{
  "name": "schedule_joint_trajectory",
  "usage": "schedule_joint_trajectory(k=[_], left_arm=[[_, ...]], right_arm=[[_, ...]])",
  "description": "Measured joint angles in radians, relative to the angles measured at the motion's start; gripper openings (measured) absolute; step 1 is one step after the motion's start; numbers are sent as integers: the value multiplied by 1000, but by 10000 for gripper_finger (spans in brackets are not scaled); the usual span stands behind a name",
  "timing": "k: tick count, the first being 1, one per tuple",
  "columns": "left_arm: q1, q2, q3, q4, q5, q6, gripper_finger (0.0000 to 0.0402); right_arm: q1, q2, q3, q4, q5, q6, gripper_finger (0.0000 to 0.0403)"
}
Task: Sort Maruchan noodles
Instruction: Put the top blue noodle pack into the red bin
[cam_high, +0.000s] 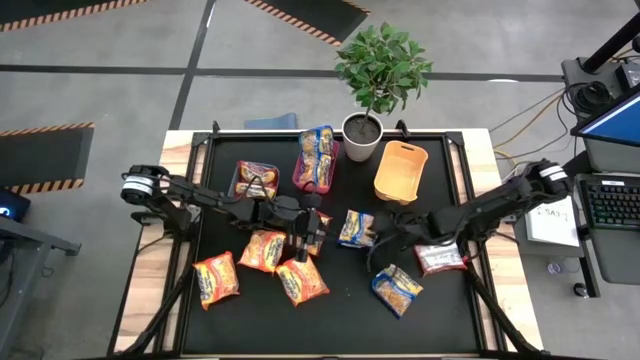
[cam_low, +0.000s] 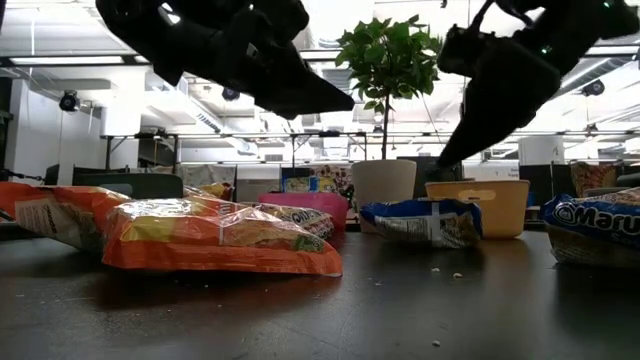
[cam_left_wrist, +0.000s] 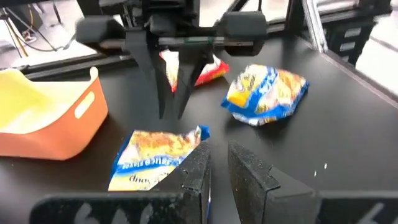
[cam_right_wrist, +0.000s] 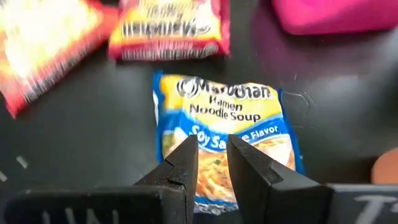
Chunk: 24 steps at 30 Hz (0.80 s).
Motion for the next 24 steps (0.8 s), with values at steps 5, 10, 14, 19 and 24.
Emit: schedule_joint_trajectory(k=[5,10,14,19,24], left_arm=[[-9,40,1,34,0,-24,38],[-9,108,1,109,0,-53,38],[-8,172,33,155,0,-59,38],[-8,263,90,151,0,-64,38],[-6,313,107,151,0,-64,38]], right_arm=[[-3,-100,-89,42,0,221,94],[-3,-156,-148,39,0,475,143],[-3,-156,-180,38,0,575,187],[-3,-128,-205,33,46,681,230],[-7,-104,-208,34,56,732,253]])
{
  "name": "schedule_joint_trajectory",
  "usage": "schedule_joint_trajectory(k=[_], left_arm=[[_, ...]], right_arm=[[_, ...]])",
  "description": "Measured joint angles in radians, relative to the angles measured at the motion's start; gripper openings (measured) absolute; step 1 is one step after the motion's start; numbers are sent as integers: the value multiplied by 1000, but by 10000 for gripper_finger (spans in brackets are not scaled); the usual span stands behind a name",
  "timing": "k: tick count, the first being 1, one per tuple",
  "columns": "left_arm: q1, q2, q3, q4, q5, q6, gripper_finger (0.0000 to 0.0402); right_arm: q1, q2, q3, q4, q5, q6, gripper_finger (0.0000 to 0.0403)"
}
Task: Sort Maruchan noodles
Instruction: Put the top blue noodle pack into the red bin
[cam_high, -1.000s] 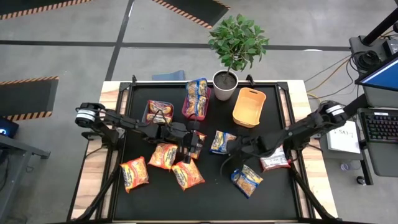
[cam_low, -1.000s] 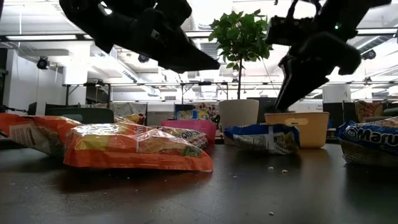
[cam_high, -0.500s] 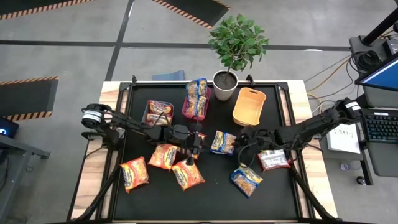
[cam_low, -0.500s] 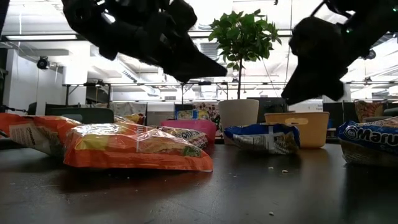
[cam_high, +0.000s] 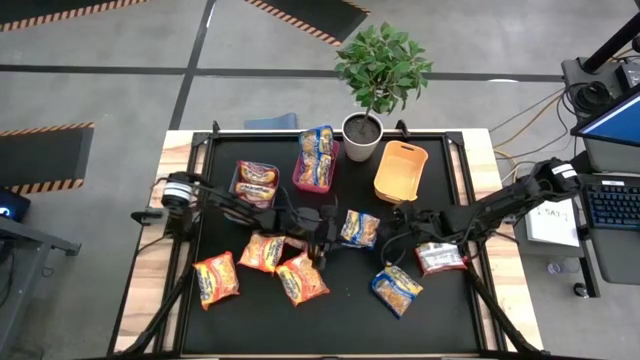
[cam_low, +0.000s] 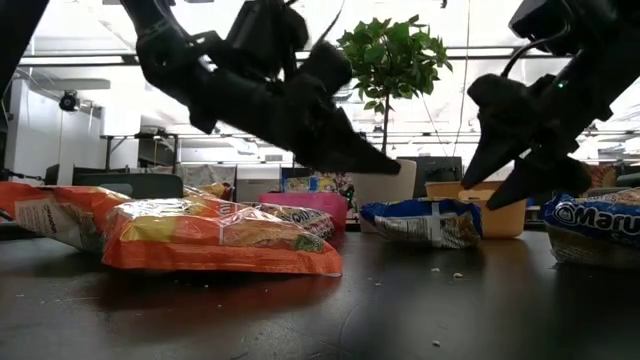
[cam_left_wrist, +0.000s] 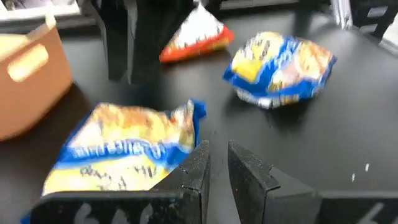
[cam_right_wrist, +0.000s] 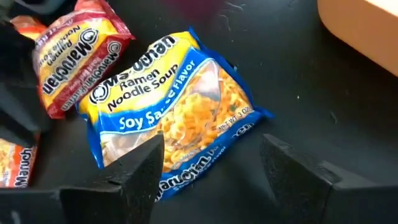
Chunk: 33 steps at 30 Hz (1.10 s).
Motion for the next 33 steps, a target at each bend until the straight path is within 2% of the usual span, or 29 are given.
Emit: schedule_joint_trajectory(k=[10,21,33], left_arm=[[2,61,-1,-11,0,-18,38],[2,62,-3,-86,-1,-13,38],[-3,15,-3,-66,0,10,38]], right_arm=[[-6,43,-1,11,57,53,261],[-11,92,-2,17,68,116,267],[-42,85,-2,17,79,93,279]])
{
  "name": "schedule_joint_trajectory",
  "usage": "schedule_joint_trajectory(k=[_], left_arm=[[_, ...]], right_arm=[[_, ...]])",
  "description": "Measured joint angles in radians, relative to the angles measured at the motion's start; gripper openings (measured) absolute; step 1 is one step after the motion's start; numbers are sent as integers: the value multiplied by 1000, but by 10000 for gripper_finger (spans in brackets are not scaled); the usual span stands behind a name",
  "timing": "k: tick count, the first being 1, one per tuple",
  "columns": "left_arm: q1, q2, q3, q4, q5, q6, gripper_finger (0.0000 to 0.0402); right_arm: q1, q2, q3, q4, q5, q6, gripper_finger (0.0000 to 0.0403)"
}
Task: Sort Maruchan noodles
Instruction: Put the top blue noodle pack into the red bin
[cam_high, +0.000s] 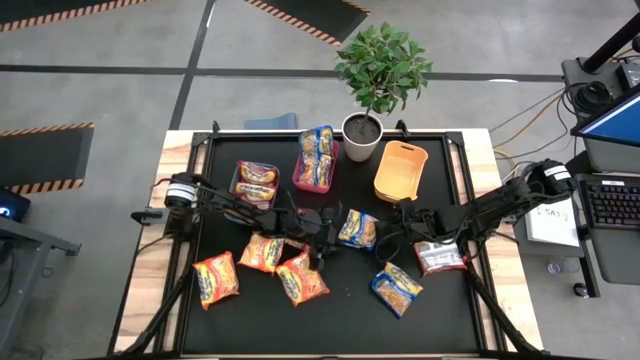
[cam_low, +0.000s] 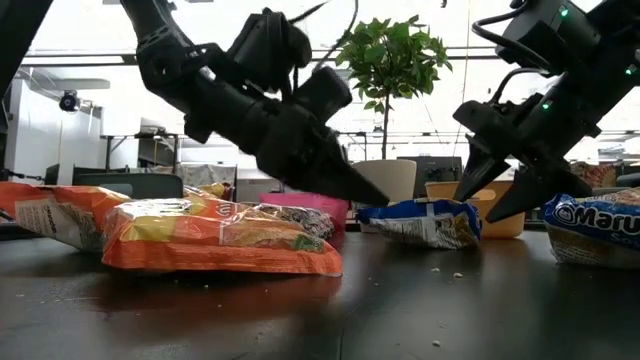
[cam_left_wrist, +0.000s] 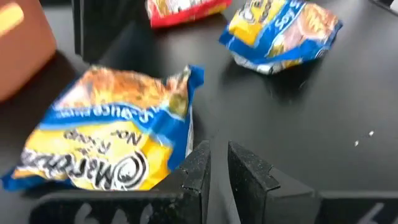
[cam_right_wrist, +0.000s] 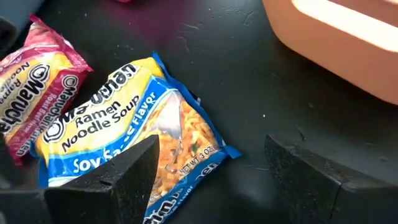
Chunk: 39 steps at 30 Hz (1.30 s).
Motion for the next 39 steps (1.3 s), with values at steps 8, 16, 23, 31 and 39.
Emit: schedule_joint_trajectory(k=[8,16,23,31,39], left_arm=[[9,6,28,40,-42,120,38],[30,95,27,31,-61,83,38],[30,118,28,33,-57,59,38],[33,119,28,34,-56,58,38],[34,120,27,36,-56,55,38]], right_arm=[[-5,0,0,0,0,-6,281],[-5,7,0,8,-7,20,287],[-8,27,-1,46,-12,20,296],[-8,125,-2,242,-13,-50,297],[-8,225,-2,513,-23,-160,279]])
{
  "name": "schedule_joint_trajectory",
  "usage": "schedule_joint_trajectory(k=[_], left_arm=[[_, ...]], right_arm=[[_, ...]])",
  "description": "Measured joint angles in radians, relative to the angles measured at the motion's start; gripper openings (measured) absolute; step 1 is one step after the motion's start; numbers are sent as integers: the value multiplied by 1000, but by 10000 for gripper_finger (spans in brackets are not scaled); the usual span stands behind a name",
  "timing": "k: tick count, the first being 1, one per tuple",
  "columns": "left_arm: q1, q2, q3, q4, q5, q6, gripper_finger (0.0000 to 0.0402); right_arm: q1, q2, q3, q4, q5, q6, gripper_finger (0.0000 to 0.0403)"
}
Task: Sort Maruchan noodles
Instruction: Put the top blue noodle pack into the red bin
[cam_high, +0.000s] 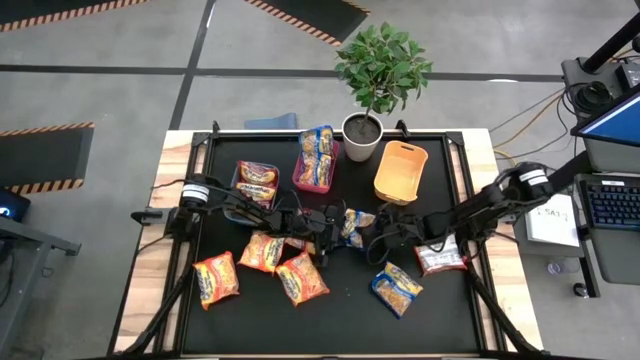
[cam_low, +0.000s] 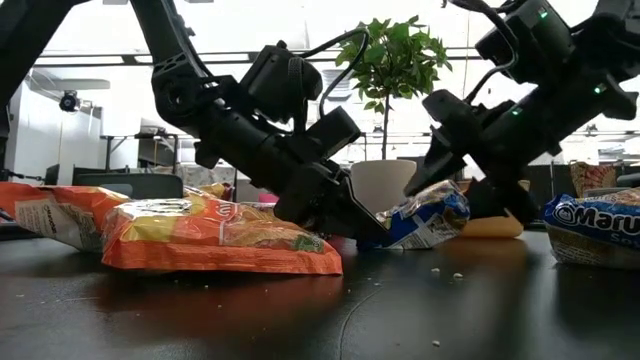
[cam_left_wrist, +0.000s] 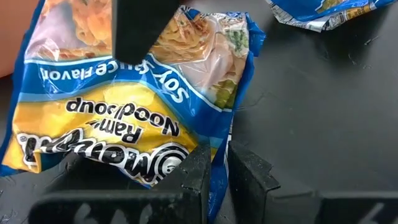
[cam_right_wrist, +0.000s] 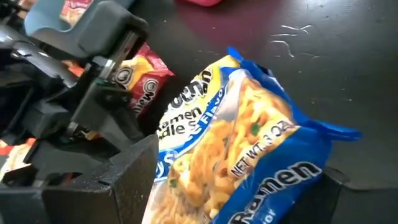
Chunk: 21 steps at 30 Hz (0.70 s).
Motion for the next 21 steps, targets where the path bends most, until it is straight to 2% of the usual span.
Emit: schedule_joint_trajectory(k=[5,14,21], left_arm=[[0,0,-1,3,-1,-6,38],[0,-60,-4,-68,29,-22,38],[0,-222,-4,-233,31,19,38]], right_arm=[[0,29,0,24,5,-22,239],[0,5,0,25,11,-99,116],[0,-50,0,32,12,-163,107]])
